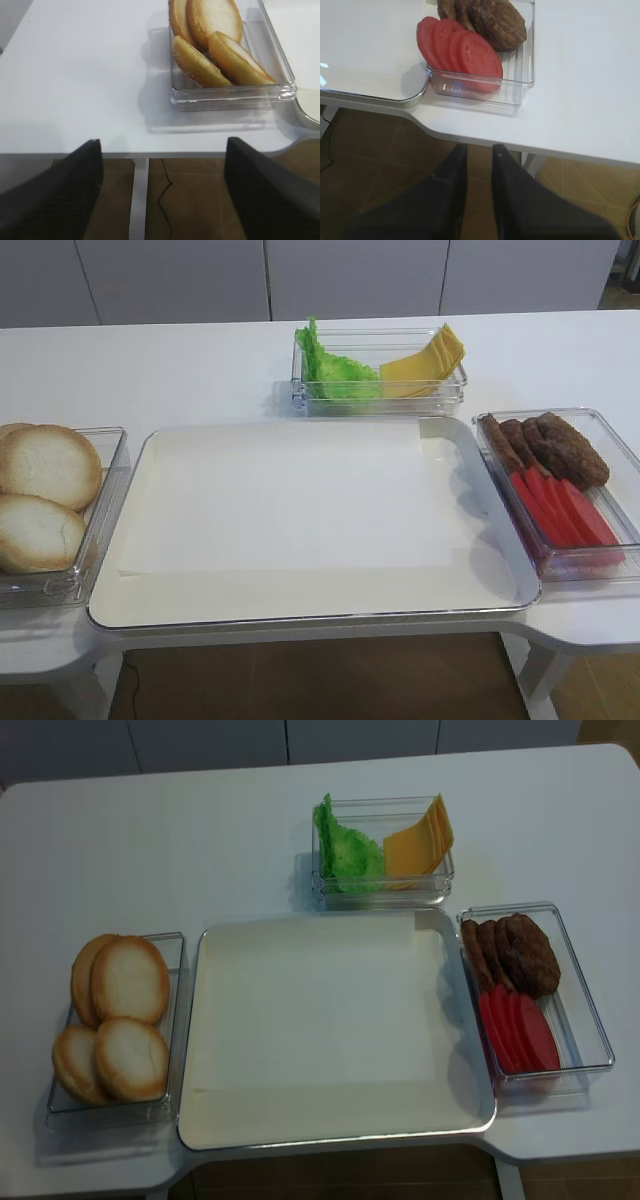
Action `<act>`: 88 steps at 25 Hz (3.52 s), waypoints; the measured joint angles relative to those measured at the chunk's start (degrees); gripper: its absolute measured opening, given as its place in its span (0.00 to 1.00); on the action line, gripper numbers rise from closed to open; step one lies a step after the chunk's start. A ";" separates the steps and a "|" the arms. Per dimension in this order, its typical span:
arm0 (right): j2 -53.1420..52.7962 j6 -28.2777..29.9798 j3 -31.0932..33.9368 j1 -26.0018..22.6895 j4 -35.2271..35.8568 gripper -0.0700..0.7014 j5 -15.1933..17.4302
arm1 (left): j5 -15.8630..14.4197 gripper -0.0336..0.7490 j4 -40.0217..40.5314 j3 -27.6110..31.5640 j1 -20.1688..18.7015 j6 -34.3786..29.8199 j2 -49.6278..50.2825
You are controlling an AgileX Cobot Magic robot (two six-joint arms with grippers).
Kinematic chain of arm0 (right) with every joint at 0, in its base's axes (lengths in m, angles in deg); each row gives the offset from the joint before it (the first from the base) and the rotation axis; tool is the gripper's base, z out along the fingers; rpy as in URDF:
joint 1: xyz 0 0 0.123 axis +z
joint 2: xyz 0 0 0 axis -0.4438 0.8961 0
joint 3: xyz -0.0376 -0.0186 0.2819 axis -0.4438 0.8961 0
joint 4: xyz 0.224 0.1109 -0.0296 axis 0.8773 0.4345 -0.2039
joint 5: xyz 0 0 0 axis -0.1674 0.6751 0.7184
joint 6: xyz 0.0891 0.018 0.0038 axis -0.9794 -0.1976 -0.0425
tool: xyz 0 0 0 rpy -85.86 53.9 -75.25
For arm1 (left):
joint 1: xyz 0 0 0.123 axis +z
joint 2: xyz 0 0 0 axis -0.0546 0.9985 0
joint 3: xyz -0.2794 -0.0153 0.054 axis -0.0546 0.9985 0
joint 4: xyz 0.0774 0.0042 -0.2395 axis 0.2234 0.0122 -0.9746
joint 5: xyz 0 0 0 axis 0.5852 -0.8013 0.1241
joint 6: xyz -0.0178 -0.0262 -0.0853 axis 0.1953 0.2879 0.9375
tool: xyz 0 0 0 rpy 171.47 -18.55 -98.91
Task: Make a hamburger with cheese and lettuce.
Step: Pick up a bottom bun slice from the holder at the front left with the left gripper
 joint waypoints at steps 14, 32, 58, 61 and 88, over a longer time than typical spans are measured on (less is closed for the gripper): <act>0.00 0.00 0.00 0.00 0.00 0.27 0.00 | 0.00 0.75 0.00 0.00 0.00 0.00 0.00; 0.00 0.00 0.00 0.00 0.00 0.27 0.00 | 0.00 0.73 0.00 0.00 0.00 0.22 0.00; 0.00 0.00 0.00 0.00 0.00 0.27 0.00 | 12.91 0.71 0.56 -28.16 0.00 8.38 51.62; 0.00 0.00 0.00 0.00 0.00 0.27 0.00 | 13.05 0.71 1.04 -32.35 0.00 7.97 59.70; 0.00 0.00 0.00 0.00 0.00 0.27 0.00 | 11.54 0.68 -21.94 -41.93 16.34 -27.02 87.91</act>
